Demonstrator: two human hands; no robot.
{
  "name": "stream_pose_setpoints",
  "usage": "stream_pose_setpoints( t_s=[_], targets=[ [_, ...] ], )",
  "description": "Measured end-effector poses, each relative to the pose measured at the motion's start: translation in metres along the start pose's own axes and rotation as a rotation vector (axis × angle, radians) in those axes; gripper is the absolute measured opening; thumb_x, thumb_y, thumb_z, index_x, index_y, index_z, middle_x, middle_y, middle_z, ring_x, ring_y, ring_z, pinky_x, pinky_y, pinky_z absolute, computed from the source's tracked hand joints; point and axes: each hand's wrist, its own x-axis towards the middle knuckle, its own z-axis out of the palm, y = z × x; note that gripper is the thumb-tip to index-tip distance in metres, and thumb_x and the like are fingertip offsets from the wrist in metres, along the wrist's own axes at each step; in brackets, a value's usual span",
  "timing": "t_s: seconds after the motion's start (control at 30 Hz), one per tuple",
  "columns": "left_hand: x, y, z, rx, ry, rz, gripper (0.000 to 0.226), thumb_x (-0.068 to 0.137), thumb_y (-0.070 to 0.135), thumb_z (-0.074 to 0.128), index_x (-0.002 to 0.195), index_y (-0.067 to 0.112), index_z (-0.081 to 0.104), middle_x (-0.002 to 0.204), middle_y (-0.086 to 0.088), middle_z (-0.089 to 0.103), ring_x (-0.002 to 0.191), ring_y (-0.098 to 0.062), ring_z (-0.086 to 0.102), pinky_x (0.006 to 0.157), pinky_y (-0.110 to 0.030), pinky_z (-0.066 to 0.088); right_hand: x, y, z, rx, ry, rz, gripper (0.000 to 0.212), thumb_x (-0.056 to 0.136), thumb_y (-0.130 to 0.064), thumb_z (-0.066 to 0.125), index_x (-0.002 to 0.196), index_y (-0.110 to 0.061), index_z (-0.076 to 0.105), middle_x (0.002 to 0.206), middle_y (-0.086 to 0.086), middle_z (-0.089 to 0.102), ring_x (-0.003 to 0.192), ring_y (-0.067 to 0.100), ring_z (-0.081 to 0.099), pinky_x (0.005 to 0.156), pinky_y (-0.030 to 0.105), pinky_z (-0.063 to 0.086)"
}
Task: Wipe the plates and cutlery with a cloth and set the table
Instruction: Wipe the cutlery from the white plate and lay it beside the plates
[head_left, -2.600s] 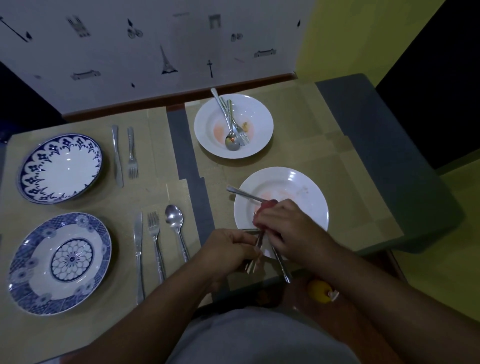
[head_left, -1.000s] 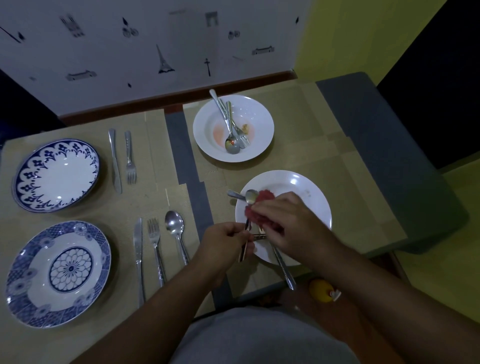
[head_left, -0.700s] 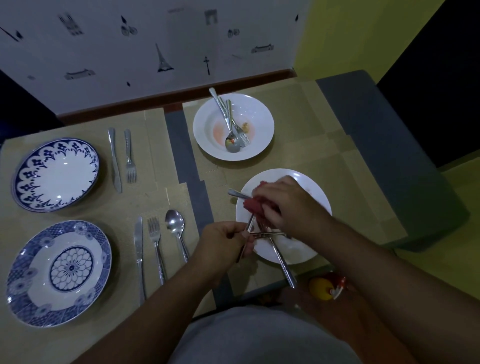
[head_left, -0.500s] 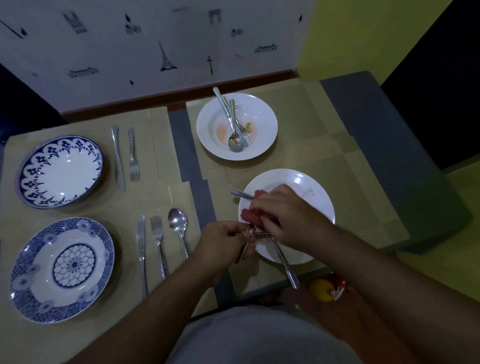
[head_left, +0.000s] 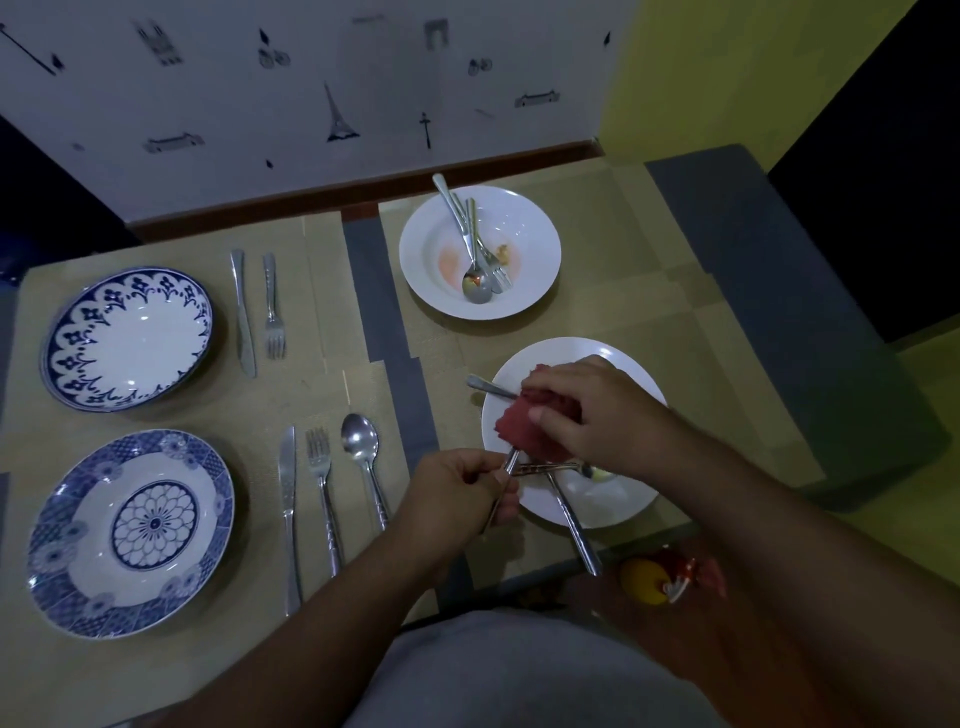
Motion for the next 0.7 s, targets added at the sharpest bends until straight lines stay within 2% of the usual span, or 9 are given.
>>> stream_pose_setpoints(
  t_s=[0.1, 0.17, 0.3, 0.37, 0.43, 0.53, 0.63, 0.7],
  targets=[
    [0.002, -0.001, -0.002, -0.027, -0.017, -0.021, 0.018, 0.097, 0.003, 0.06, 0.102, 0.01, 0.075, 0.086, -0.008, 0.077, 0.073, -0.012, 0.074, 0.068, -0.023, 0.06, -0.001, -0.001, 0.0, -0.038, -0.017, -0.011, 0.04, 0.079, -0.037, 0.074, 0.117, -0.026, 0.065, 0.106, -0.008, 0.066, 0.098, 0.016, 0.051, 0.089, 0.034, 0.044],
    [0.004, 0.0, -0.005, -0.029, -0.056, -0.042, 0.017, 0.096, 0.003, 0.061, 0.104, 0.007, 0.076, 0.089, -0.01, 0.078, 0.077, -0.016, 0.075, 0.07, -0.026, 0.06, 0.004, 0.0, 0.0, -0.057, -0.005, -0.013, 0.035, 0.079, -0.036, 0.073, 0.113, -0.027, 0.067, 0.103, -0.009, 0.068, 0.096, 0.016, 0.055, 0.088, 0.036, 0.047],
    [0.008, 0.005, -0.011, -0.051, -0.14, -0.076, 0.016, 0.093, 0.001, 0.065, 0.103, 0.003, 0.077, 0.09, -0.015, 0.078, 0.075, -0.019, 0.073, 0.067, -0.028, 0.059, 0.011, -0.002, -0.005, -0.046, 0.045, 0.004, 0.029, 0.085, -0.03, 0.068, 0.114, -0.026, 0.069, 0.105, -0.008, 0.07, 0.101, 0.012, 0.056, 0.089, 0.029, 0.044],
    [0.01, 0.007, -0.015, -0.048, -0.167, -0.083, 0.016, 0.09, 0.0, 0.067, 0.101, 0.004, 0.077, 0.093, -0.016, 0.078, 0.078, -0.021, 0.072, 0.071, -0.032, 0.06, 0.01, -0.006, -0.006, -0.044, 0.065, -0.017, 0.027, 0.085, -0.027, 0.065, 0.112, -0.025, 0.07, 0.104, -0.007, 0.071, 0.1, 0.011, 0.056, 0.089, 0.03, 0.045],
    [0.01, 0.009, -0.018, -0.009, -0.183, -0.075, 0.017, 0.089, 0.0, 0.068, 0.102, 0.006, 0.077, 0.095, -0.014, 0.078, 0.079, -0.02, 0.073, 0.071, -0.031, 0.06, 0.008, -0.014, -0.007, -0.061, 0.028, -0.079, 0.024, 0.085, -0.022, 0.065, 0.108, -0.023, 0.071, 0.098, -0.008, 0.071, 0.094, 0.01, 0.057, 0.089, 0.029, 0.044],
    [0.008, 0.01, -0.02, 0.051, -0.208, -0.057, 0.018, 0.09, 0.002, 0.068, 0.105, 0.006, 0.077, 0.092, -0.011, 0.078, 0.075, -0.015, 0.073, 0.061, -0.023, 0.055, 0.007, -0.023, -0.011, -0.058, -0.007, -0.145, 0.021, 0.084, -0.016, 0.065, 0.102, -0.021, 0.074, 0.091, -0.006, 0.073, 0.085, 0.008, 0.059, 0.085, 0.021, 0.041],
    [0.006, 0.008, -0.02, 0.076, -0.199, -0.041, 0.017, 0.09, 0.001, 0.068, 0.103, 0.007, 0.077, 0.089, -0.009, 0.078, 0.073, -0.014, 0.073, 0.061, -0.023, 0.056, 0.014, -0.02, -0.017, -0.021, 0.053, -0.041, 0.02, 0.085, -0.017, 0.065, 0.102, -0.022, 0.074, 0.093, -0.006, 0.072, 0.087, 0.003, 0.053, 0.079, 0.022, 0.044],
    [0.006, 0.004, -0.02, 0.091, -0.195, -0.033, 0.016, 0.091, 0.003, 0.067, 0.102, 0.009, 0.077, 0.09, -0.01, 0.078, 0.075, -0.015, 0.073, 0.069, -0.029, 0.06, 0.018, -0.014, -0.019, -0.061, 0.043, 0.028, 0.022, 0.086, -0.02, 0.064, 0.106, -0.022, 0.072, 0.096, -0.004, 0.071, 0.096, 0.008, 0.052, 0.083, 0.028, 0.046]
  ],
)
